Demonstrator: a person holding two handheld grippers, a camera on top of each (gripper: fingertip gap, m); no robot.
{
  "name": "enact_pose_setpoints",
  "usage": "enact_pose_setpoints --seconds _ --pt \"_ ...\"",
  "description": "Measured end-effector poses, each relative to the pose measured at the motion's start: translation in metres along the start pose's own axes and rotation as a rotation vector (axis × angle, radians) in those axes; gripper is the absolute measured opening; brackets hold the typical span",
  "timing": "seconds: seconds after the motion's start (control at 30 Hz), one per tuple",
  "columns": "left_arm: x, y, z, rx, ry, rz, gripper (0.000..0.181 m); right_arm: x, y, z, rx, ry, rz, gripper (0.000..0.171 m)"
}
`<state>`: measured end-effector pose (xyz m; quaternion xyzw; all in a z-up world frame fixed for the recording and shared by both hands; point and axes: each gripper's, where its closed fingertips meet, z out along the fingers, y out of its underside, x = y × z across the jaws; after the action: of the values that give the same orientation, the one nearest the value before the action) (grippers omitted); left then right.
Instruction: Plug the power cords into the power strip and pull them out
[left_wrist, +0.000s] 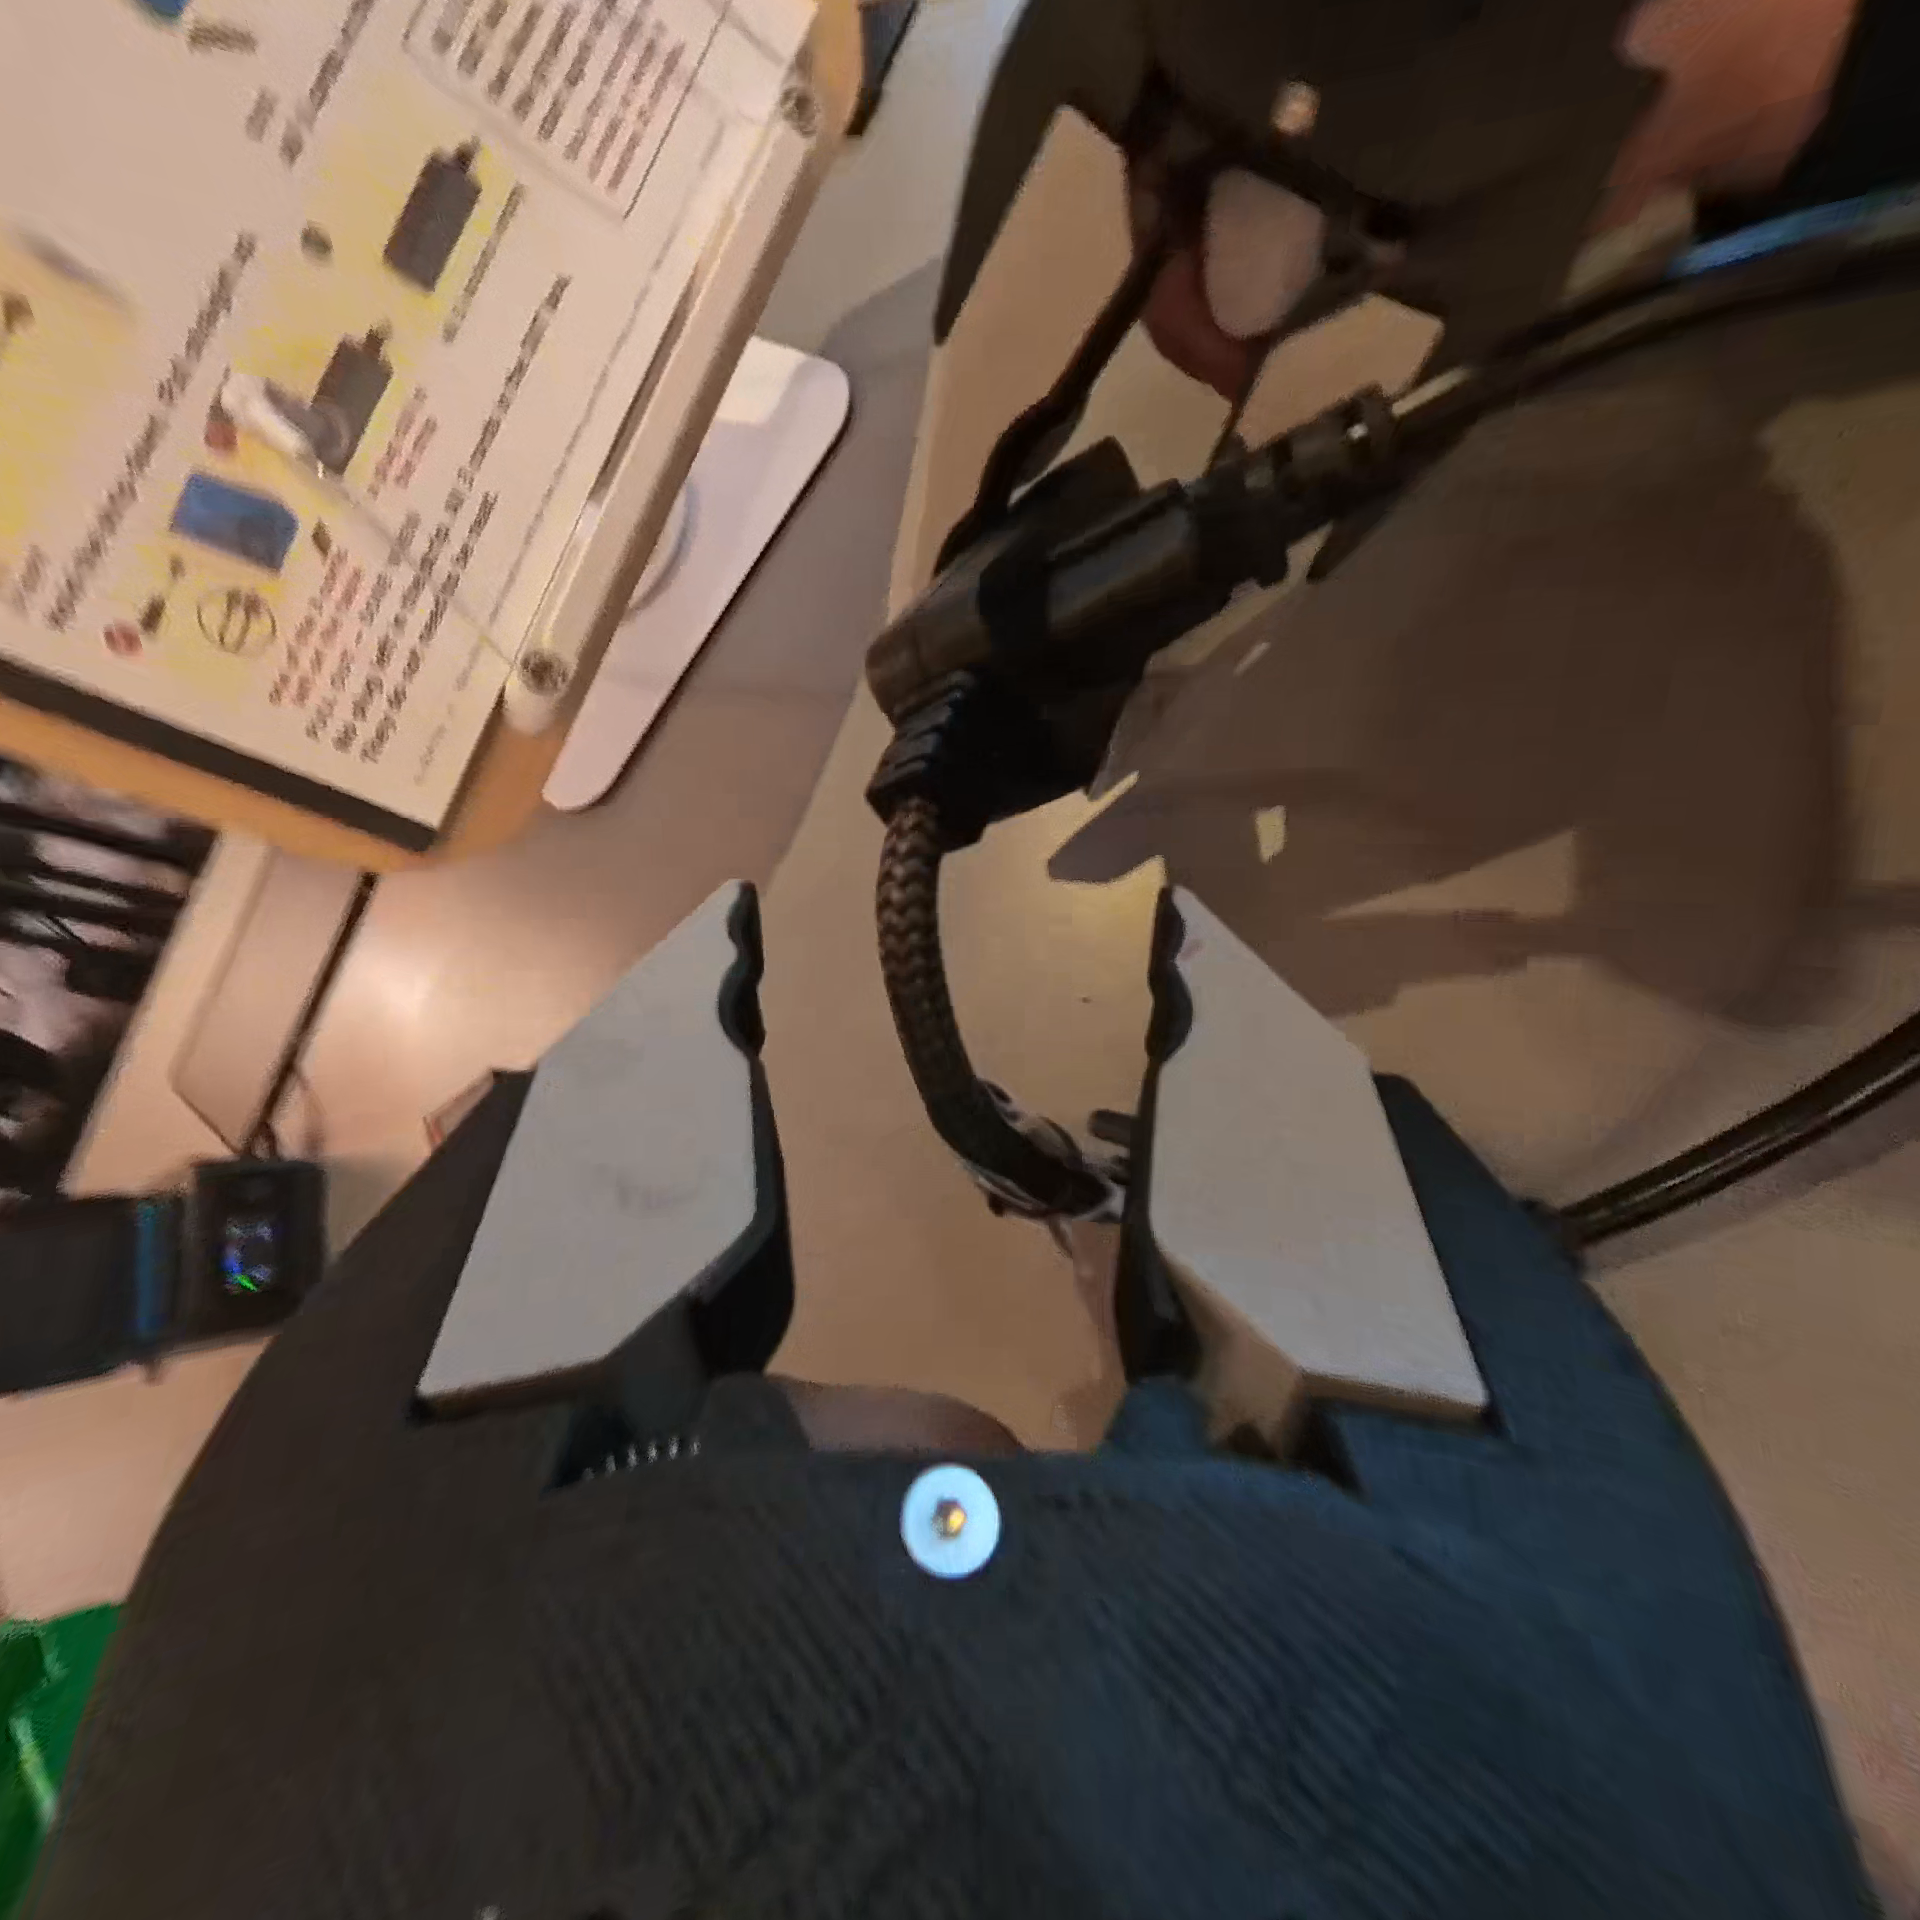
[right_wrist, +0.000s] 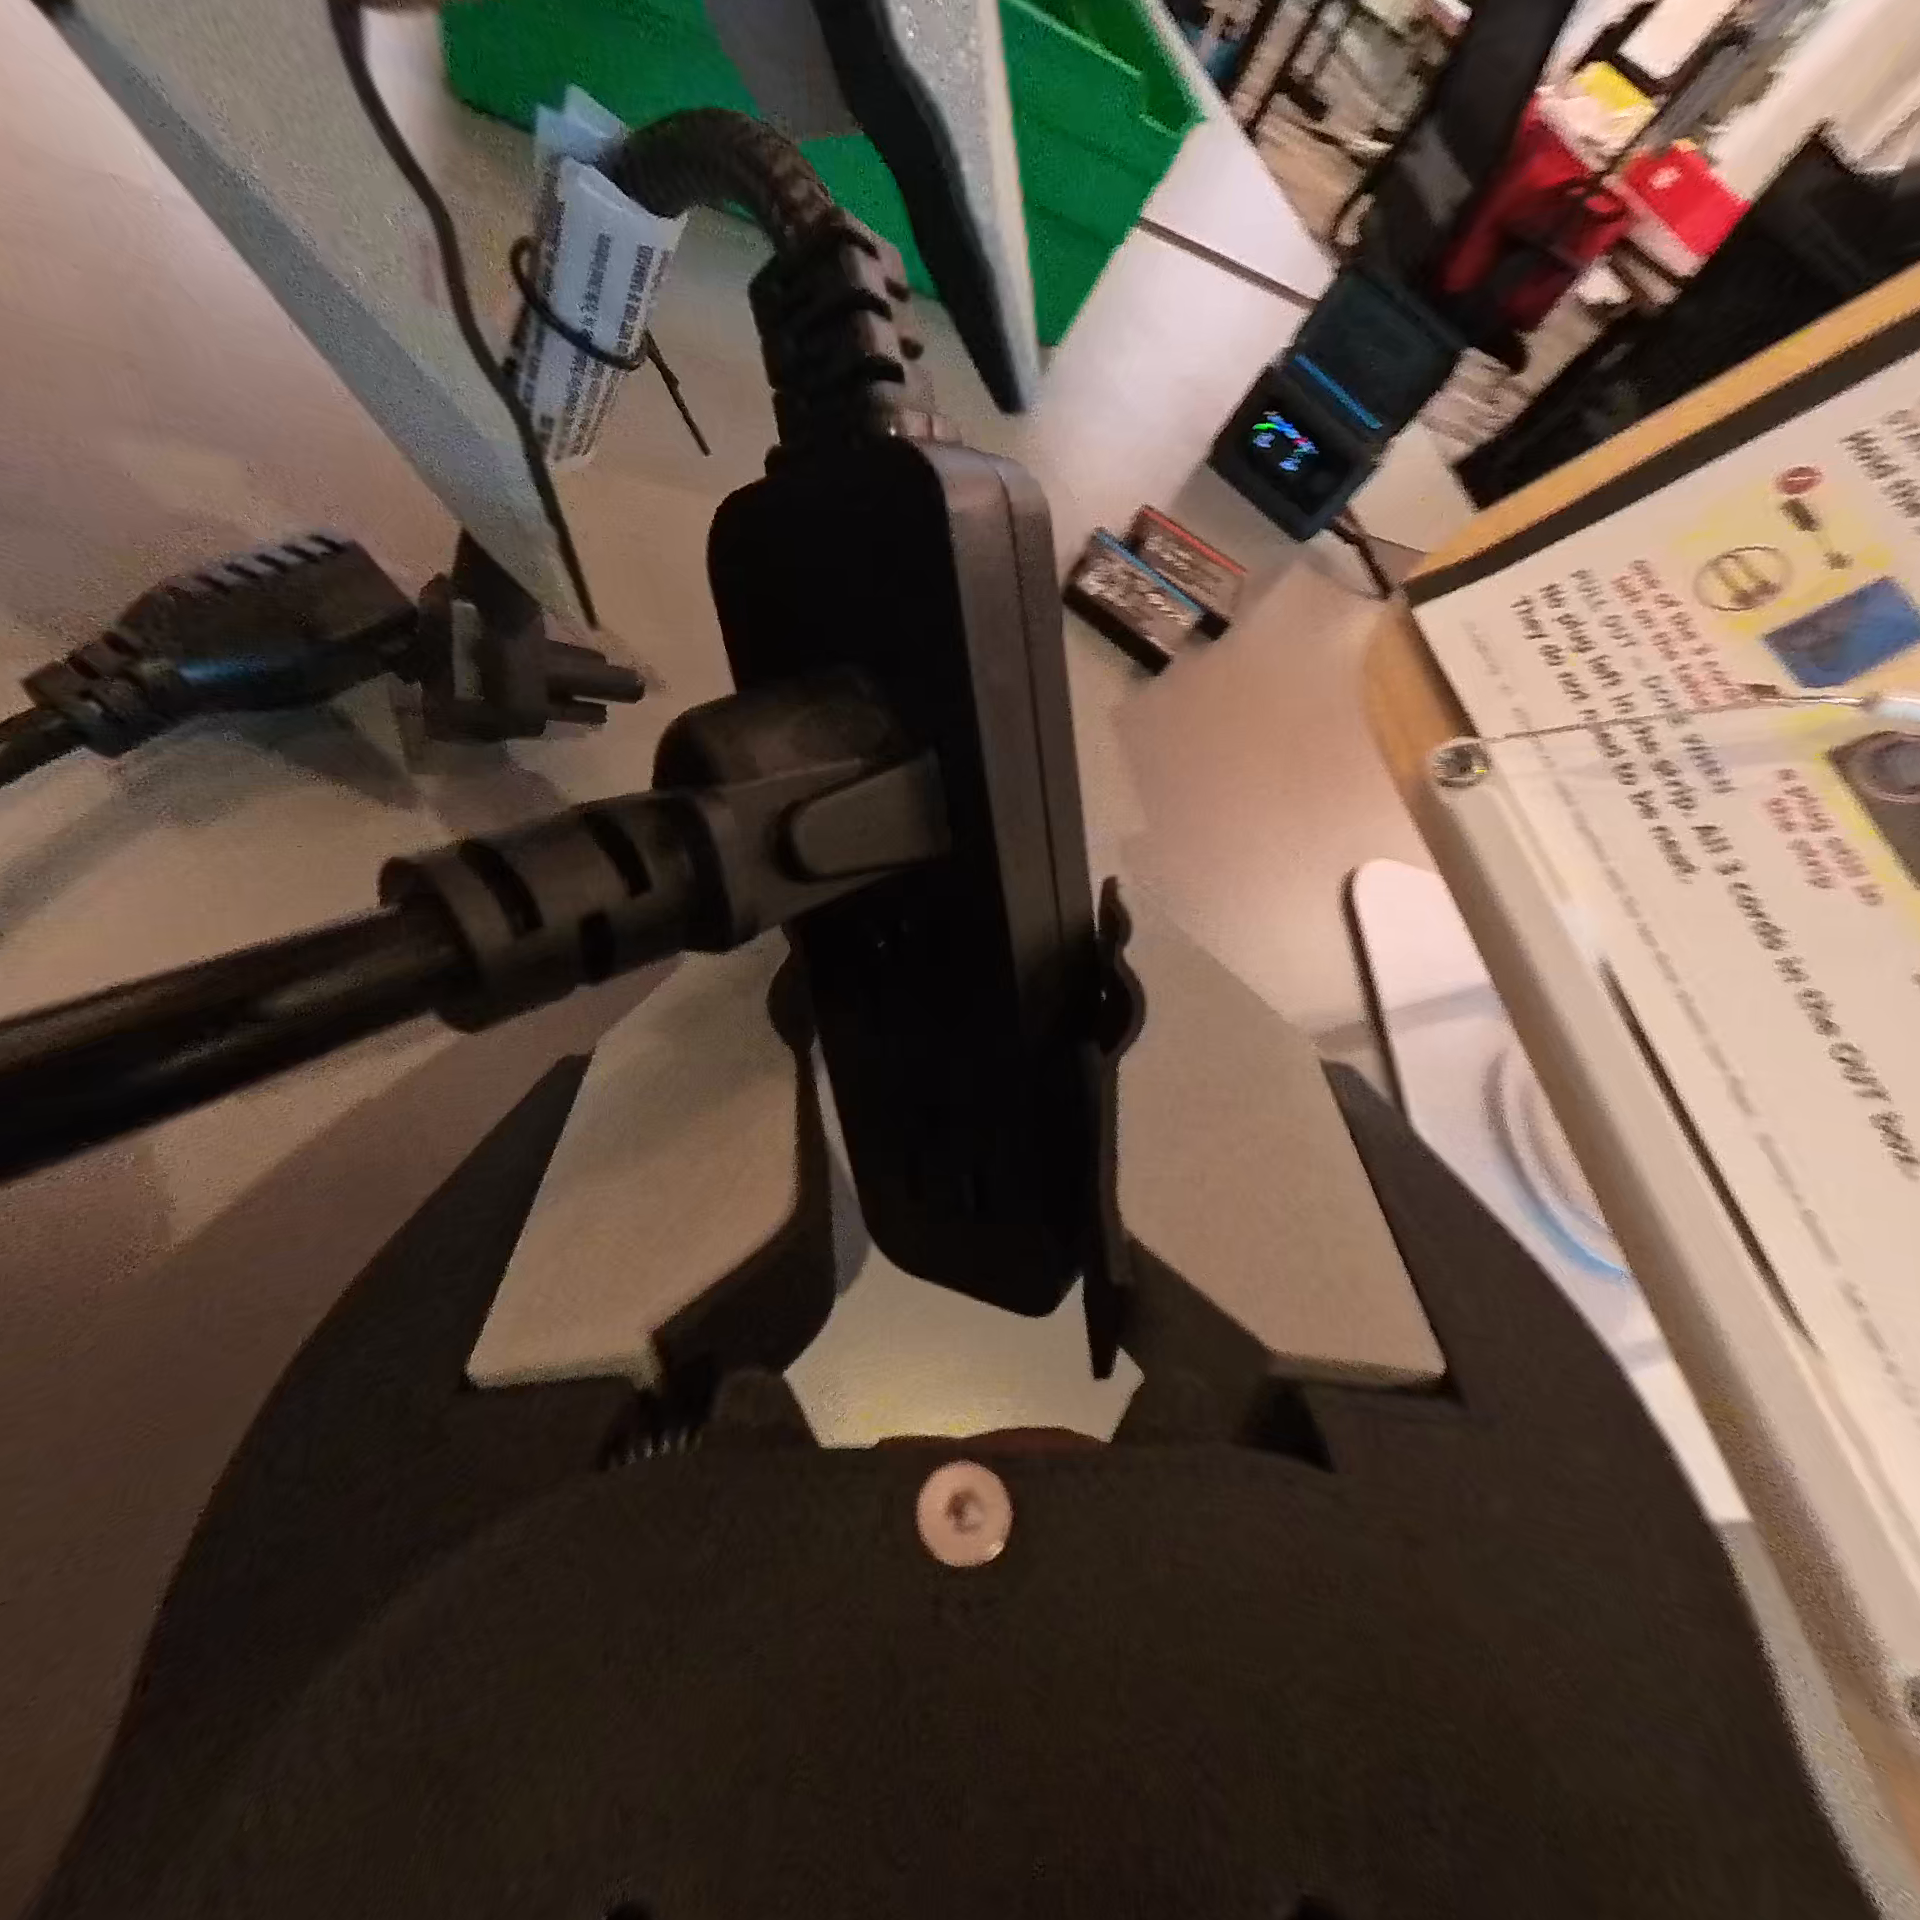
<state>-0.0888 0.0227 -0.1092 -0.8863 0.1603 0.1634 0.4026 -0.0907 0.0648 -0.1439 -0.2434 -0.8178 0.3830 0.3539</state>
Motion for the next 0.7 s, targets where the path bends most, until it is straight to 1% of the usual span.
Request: enact_pose_setpoints --seconds 0.03,0.07,0.1,0.13,0.17,0.2,0.23,0.27,0.33,0.4,0.47,0.53,0.6,0.7 --pt "0.003 -0.003 0.003 0.014 -0.012 0.06 0.07 -0.005 0.001 -0.001 0.001 -0.04 0.003 0.052" --pt "0.007 -0.007 0.005 0.042 -0.015 0.111 0.072 -0.009 0.003 -0.002 0.002 -0.078 0.009 0.052" --pt "0.014 -0.013 0.008 0.081 0.008 0.144 0.071 -0.014 0.005 -0.003 0.004 -0.117 0.021 0.052" --pt "0.022 -0.02 0.01 0.129 0.042 0.167 0.065 -0.018 0.006 -0.004 0.011 -0.161 0.041 0.051" --pt "0.03 -0.026 0.011 0.179 0.081 0.184 0.061 -0.022 0.007 -0.006 0.019 -0.209 0.063 0.051" --pt "0.034 -0.031 0.013 0.221 0.1 0.193 0.063 -0.028 0.008 -0.008 0.026 -0.266 0.085 0.051" --pt "0.037 -0.034 0.016 0.247 0.117 0.2 0.06 -0.036 0.01 -0.01 0.032 -0.332 0.112 0.051" --pt "0.039 -0.036 0.019 0.267 0.131 0.214 0.054 -0.044 0.011 -0.012 0.033 -0.398 0.138 0.051" --pt "0.046 -0.04 0.027 0.301 0.176 0.23 0.051 -0.058 0.015 -0.012 0.024 -0.508 0.185 0.05" --pt "0.052 -0.038 0.035 0.303 0.225 0.247 0.042 -0.065 0.02 -0.01 0.005 -0.571 0.218 0.049" --pt "0.053 -0.036 0.038 0.323 0.26 0.232 0.04 -0.065 0.021 -0.012 0.012 -0.608 0.256 0.049" --pt "0.05 -0.035 0.036 0.393 0.284 0.183 0.039 -0.062 0.015 -0.018 0.06 -0.632 0.291 0.049" --pt "0.047 -0.03 0.033 0.412 0.305 0.141 0.039 -0.06 0.011 -0.021 0.092 -0.665 0.332 0.048" --pt "0.043 -0.023 0.028 0.435 0.339 0.072 0.038 -0.059 0.012 -0.021 0.077 -0.713 0.392 0.044"
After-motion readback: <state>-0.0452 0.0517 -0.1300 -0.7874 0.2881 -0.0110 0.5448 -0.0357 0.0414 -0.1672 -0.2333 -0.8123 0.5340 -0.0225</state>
